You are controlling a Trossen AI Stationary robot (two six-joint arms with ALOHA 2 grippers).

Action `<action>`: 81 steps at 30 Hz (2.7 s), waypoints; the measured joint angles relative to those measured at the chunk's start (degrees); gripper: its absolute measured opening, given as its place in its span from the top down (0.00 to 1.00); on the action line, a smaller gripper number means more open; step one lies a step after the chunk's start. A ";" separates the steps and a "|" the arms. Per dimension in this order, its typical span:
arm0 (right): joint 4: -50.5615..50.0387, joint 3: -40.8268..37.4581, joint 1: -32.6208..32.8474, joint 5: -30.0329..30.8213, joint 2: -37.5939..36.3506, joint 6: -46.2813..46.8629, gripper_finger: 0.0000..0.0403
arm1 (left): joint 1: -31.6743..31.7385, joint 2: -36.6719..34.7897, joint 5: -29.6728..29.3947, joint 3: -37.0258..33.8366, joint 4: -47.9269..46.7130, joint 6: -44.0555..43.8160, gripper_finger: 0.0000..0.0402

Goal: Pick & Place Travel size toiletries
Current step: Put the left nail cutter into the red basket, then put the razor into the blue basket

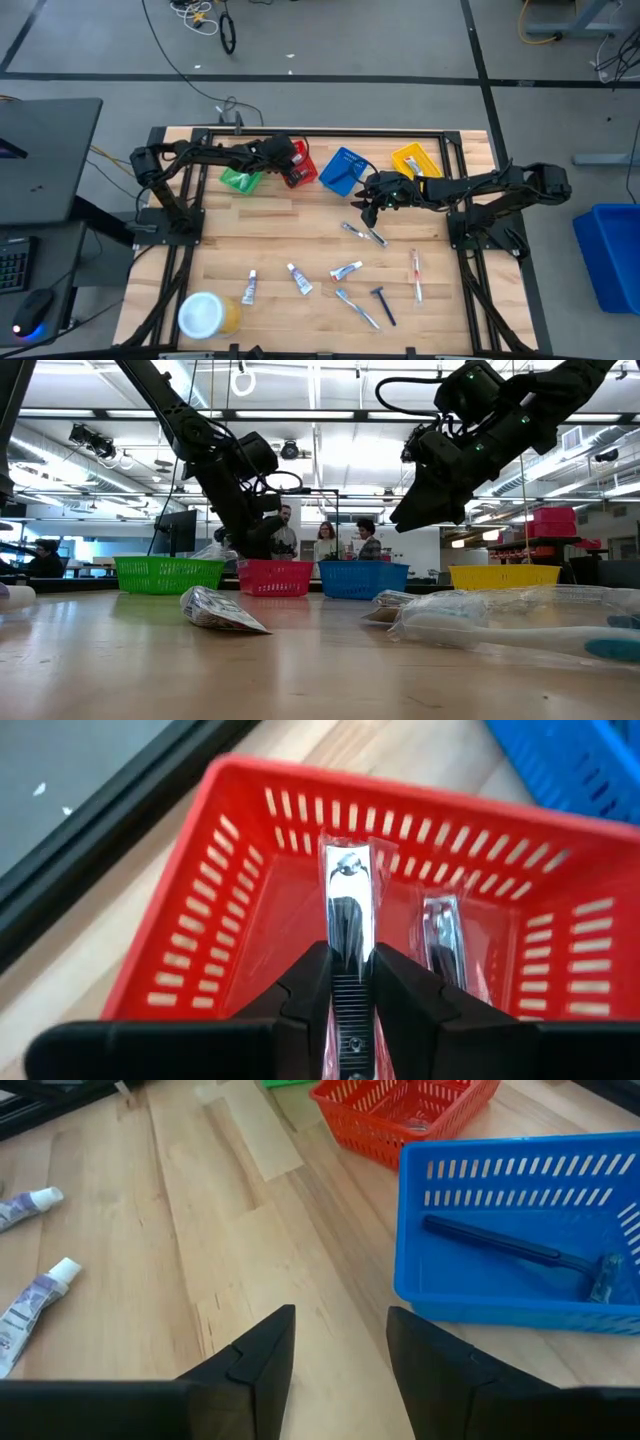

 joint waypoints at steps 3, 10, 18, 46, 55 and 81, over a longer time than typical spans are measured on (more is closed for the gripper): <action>0.00 0.00 -0.01 -0.65 0.00 0.00 0.59 | -0.14 0.00 0.66 0.02 1.32 2.04 0.80; 0.00 0.00 0.01 -2.02 0.00 0.00 0.59 | -0.19 0.00 1.25 0.02 1.38 3.86 0.73; 0.00 0.00 0.01 -2.04 0.00 0.00 0.59 | -0.71 0.00 1.22 0.04 3.08 3.55 0.68; -1.63 -0.02 17.77 -9.02 0.00 8.20 0.50 | -16.08 -16.24 -2.03 0.11 2.47 -4.89 0.86; -3.15 0.76 34.52 -9.09 0.00 38.75 0.54 | -20.29 -16.29 -1.48 0.11 2.91 -4.80 0.86; -29.29 19.30 43.84 -12.16 17.49 57.47 0.58 | -23.25 -16.28 -2.03 0.11 3.63 -5.39 0.87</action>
